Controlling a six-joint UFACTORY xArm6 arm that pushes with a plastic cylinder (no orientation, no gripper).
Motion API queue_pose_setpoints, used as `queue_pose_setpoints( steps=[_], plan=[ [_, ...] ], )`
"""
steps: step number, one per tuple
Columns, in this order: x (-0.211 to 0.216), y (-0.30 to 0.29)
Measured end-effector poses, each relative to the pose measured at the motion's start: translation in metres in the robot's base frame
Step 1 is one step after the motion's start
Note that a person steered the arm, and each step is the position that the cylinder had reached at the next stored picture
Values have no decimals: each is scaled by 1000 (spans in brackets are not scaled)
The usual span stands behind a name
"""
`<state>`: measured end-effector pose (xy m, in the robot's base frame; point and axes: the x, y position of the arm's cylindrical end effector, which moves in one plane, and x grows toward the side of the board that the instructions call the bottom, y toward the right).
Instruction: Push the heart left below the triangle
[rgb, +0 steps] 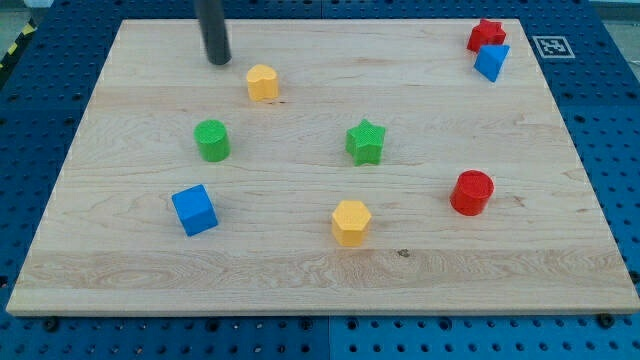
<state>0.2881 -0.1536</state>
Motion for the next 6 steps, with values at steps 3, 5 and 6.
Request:
queue_pose_setpoints(
  steps=[3,5,6],
  plan=[
    [40,44],
    [55,113],
    [84,148]
  ],
)
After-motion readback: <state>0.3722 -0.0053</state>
